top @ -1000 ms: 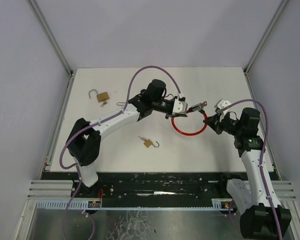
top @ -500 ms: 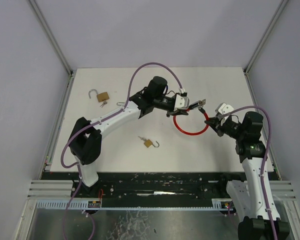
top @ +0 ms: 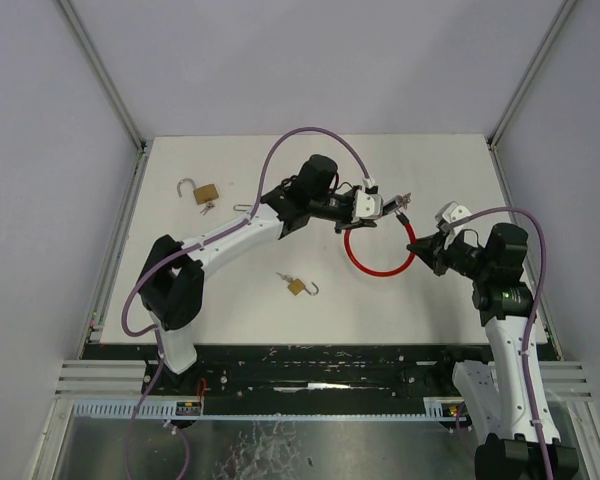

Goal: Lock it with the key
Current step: Lock the lock.

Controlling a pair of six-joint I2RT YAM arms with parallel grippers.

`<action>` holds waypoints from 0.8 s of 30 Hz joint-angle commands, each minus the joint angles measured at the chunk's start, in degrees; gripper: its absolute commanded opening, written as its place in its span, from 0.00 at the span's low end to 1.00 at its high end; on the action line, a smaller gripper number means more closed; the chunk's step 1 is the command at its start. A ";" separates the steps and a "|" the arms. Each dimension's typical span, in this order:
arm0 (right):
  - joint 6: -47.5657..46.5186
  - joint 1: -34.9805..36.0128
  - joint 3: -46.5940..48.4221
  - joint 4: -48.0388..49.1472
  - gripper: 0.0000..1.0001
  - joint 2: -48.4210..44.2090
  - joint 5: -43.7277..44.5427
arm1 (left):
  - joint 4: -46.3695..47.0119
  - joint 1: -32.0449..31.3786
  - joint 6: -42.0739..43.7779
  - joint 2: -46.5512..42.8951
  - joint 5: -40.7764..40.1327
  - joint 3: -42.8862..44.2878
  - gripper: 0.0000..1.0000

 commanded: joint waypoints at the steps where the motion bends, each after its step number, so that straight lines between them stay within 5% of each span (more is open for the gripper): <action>1: 4.95 -0.43 5.38 11.16 0.02 0.87 -0.63 | -5.79 -3.40 2.94 1.83 -1.12 0.89 0.00; 7: 2.54 -0.41 6.72 8.49 0.00 4.57 9.13 | -2.78 -3.96 3.68 -0.11 -2.93 -1.93 0.00; 14: -3.10 -0.37 2.64 10.57 0.00 3.77 -3.32 | -1.58 -3.52 4.33 -1.51 1.72 -3.16 0.00; 24: 1.67 -0.33 -0.19 18.25 0.00 5.94 -3.67 | 11.61 -2.75 -8.02 -3.90 6.98 -7.58 0.05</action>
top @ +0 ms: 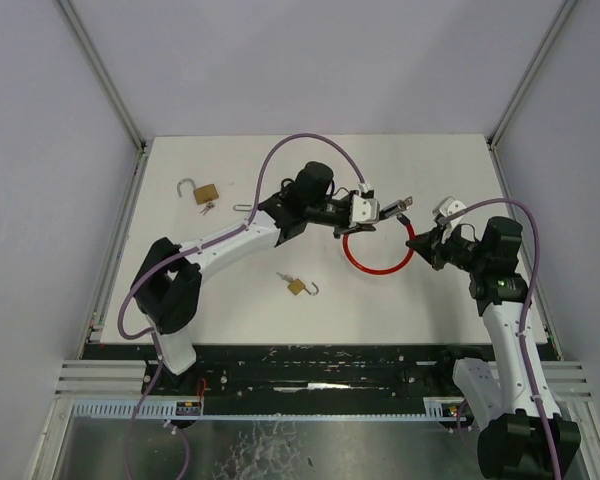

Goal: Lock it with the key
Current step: Lock the lock.

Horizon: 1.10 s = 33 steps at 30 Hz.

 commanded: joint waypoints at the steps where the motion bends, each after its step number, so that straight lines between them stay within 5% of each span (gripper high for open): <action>1: 2.87 0.29 -0.14 15.50 0.00 -0.67 -3.93 | 7.42 -1.90 -6.29 -2.39 8.68 -3.46 0.03; 15: 8.75 0.29 -1.81 20.88 0.00 -0.09 -9.86 | 26.12 -0.65 -20.43 -5.31 14.16 -10.96 0.12; 33: 8.83 0.29 -2.88 21.86 0.00 0.27 -11.61 | 31.69 -0.55 -27.03 -4.77 12.44 -11.91 0.16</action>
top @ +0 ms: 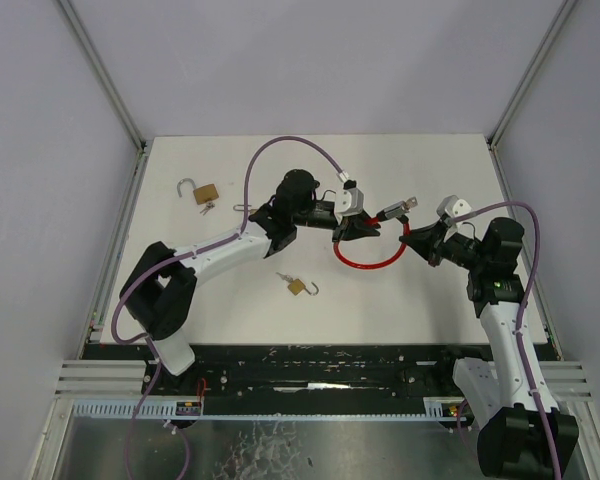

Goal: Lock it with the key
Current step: Lock the lock.

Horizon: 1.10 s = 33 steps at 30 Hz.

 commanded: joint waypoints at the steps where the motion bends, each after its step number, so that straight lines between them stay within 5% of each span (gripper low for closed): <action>1: -0.43 0.55 1.12 5.59 0.00 -0.30 -2.62 | 5.07 -1.84 -3.26 -0.72 2.61 -0.61 0.16; 23: -4.34 0.63 2.36 0.52 0.00 1.34 -1.85 | 6.77 -1.58 -6.31 -0.37 1.24 -0.53 0.17; 25: -4.90 0.87 2.65 -0.36 0.00 1.49 -2.09 | 6.56 -1.65 -6.11 -0.30 1.47 -0.50 0.10; 27: -6.29 0.99 3.18 -2.06 0.00 1.48 -2.95 | 4.50 -1.67 -5.00 0.18 2.45 0.36 0.01; 33: -13.41 1.08 7.54 -12.86 0.00 -2.62 -2.11 | -8.98 -1.93 -0.66 2.29 0.33 5.88 0.00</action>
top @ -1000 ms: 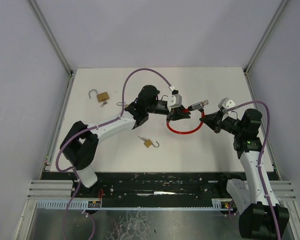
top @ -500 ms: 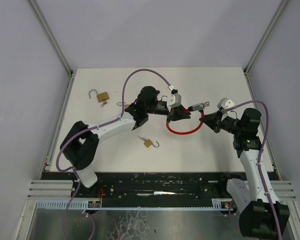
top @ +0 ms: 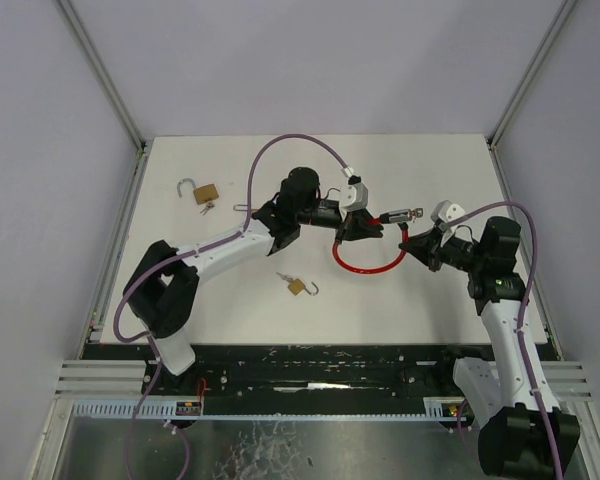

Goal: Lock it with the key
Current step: Lock the lock.

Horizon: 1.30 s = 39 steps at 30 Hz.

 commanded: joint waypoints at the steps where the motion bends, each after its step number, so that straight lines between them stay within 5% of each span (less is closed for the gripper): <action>1: -5.84 0.84 7.75 -7.26 0.00 -4.81 -0.15 | -9.15 -1.65 4.90 1.56 -1.13 4.91 0.00; 13: -3.48 -1.38 12.75 -13.00 0.00 -10.98 -1.79 | -15.21 -2.94 8.51 2.29 -9.40 7.11 0.00; 26: 4.21 -4.43 14.93 -10.27 0.00 -13.68 8.38 | -17.47 -3.98 11.67 2.60 -12.03 7.68 0.00; 32: 5.49 -4.43 14.07 -9.01 0.00 -14.04 -12.23 | -17.87 -4.81 13.07 2.75 -14.16 7.66 0.00; 35: 10.38 -4.39 12.39 -4.01 0.00 -13.52 -10.02 | -17.85 -4.92 13.24 2.80 -14.57 7.72 0.00; 39: 13.08 -4.43 14.69 -5.75 0.00 -10.20 7.15 | -17.94 -5.06 13.65 2.88 -14.66 7.77 0.00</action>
